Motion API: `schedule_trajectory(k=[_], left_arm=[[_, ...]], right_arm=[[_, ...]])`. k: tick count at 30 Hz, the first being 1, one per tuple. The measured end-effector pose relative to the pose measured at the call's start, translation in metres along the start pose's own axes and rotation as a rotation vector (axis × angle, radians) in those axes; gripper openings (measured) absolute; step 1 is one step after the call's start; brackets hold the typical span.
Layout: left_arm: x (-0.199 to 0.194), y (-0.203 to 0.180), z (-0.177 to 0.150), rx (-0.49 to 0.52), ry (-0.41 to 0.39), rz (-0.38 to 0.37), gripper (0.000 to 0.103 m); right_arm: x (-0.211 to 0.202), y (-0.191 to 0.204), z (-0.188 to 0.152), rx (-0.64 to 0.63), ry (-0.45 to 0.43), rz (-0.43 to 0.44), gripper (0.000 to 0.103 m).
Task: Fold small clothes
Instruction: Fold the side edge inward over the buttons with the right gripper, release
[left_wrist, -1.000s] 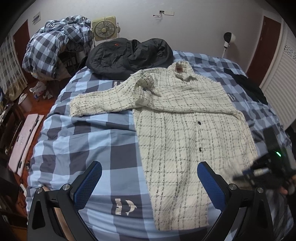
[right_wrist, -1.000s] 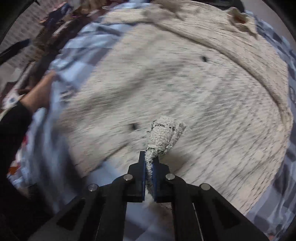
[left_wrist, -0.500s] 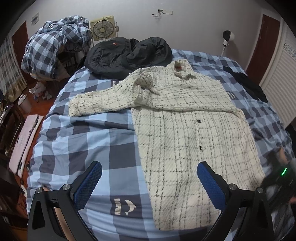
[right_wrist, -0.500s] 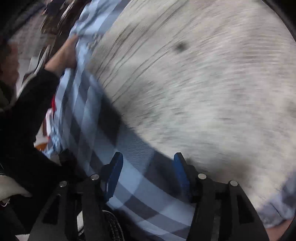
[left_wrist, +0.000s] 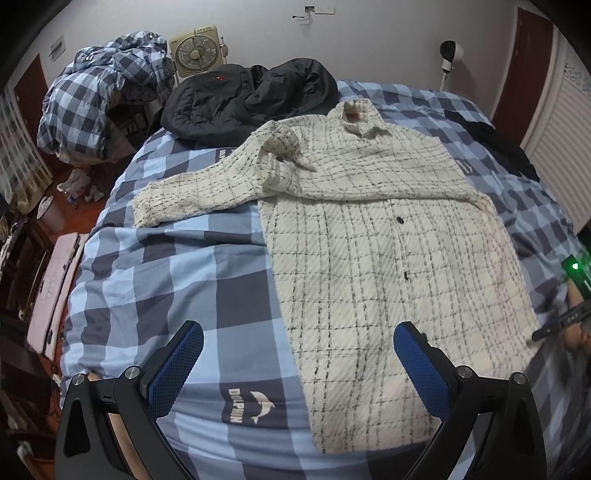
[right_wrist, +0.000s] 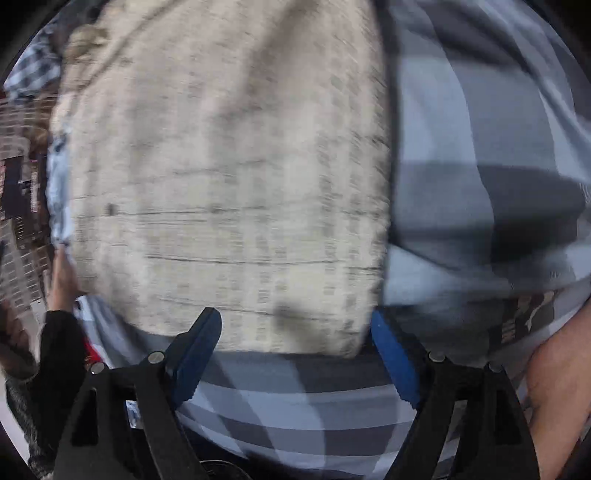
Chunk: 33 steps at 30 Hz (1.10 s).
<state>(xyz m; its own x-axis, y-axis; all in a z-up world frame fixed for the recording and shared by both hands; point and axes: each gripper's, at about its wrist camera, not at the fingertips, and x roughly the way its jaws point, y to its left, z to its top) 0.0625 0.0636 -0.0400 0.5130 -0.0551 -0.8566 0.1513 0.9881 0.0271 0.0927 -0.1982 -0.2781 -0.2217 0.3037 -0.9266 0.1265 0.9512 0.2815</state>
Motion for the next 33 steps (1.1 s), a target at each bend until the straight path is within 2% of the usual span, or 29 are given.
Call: schedule_trajectory(k=[5, 7, 9, 12, 15, 20, 24, 29, 31, 32, 33], left_arm=[[0.004, 0.002, 0.001, -0.007, 0.009, -0.001, 0.103], [0.006, 0.001, 0.000, -0.001, 0.016, -0.001, 0.103], [0.006, 0.000, -0.002, 0.005, 0.019, -0.003, 0.103], [0.005, -0.001, -0.002, 0.017, 0.014, -0.001, 0.103], [0.004, 0.000, -0.002, 0.014, 0.012, -0.001, 0.103], [0.006, 0.000, -0.002, 0.006, 0.023, -0.006, 0.103], [0.005, -0.002, -0.001, 0.015, 0.015, 0.007, 0.103], [0.006, -0.006, -0.001, 0.025, 0.016, 0.006, 0.103], [0.007, -0.007, -0.002, 0.031, 0.019, 0.011, 0.103], [0.007, -0.006, -0.002, 0.030, 0.022, 0.011, 0.103], [0.007, -0.006, -0.002, 0.029, 0.024, 0.009, 0.103]], right_arm=[[0.022, 0.010, 0.008, -0.037, 0.000, 0.015, 0.079], [0.030, 0.014, 0.012, -0.062, 0.003, -0.014, 0.062], [0.038, 0.016, 0.016, -0.091, 0.010, -0.106, 0.023], [0.049, 0.029, 0.012, -0.143, -0.010, -0.179, 0.007], [0.044, 0.043, 0.005, -0.213, -0.031, -0.223, 0.005], [0.028, 0.027, -0.002, -0.112, -0.032, -0.186, 0.003], [0.013, 0.027, -0.015, -0.105, -0.071, -0.193, 0.003], [0.024, 0.024, -0.036, -0.104, -0.052, -0.177, 0.002], [0.037, 0.022, -0.032, -0.089, -0.033, -0.175, 0.003], [0.040, 0.012, -0.025, -0.076, -0.017, -0.168, 0.010], [0.049, 0.007, -0.020, -0.049, 0.017, -0.182, 0.023]])
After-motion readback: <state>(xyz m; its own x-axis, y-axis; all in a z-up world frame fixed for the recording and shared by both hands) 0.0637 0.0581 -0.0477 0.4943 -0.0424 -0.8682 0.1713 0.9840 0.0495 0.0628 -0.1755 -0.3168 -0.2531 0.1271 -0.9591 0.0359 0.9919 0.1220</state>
